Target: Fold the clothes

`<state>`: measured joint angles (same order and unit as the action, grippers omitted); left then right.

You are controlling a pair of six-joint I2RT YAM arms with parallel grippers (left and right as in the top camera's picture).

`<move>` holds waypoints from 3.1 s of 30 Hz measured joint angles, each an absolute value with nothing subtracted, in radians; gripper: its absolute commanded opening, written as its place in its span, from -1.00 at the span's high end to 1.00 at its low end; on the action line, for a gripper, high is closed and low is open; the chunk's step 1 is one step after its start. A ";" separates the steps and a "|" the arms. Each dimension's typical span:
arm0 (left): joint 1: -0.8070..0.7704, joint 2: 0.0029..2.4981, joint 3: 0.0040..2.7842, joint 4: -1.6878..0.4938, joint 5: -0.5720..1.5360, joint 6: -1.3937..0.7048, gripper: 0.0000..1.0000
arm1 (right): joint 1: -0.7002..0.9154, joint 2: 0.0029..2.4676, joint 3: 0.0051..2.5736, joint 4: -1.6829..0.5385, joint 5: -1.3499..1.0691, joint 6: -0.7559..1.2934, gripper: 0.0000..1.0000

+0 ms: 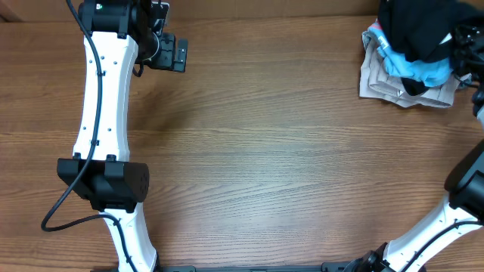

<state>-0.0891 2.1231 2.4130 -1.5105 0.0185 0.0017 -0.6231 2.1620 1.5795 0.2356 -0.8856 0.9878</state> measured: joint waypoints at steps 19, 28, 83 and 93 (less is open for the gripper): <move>-0.089 2.123 2.413 -1.506 0.018 0.002 -1.00 | -0.639 1.913 1.580 0.014 -0.986 0.785 -1.00; -0.089 2.123 2.413 -1.505 0.018 0.002 -0.99 | -0.651 1.642 1.583 -0.234 -0.947 0.618 -1.00; -0.089 2.123 2.413 -1.504 0.018 0.002 -1.00 | -0.038 0.655 0.612 0.142 -0.190 0.078 -1.00; -0.089 2.123 2.413 -1.504 0.018 0.002 -1.00 | 0.006 0.227 0.170 0.231 -0.115 0.078 -1.00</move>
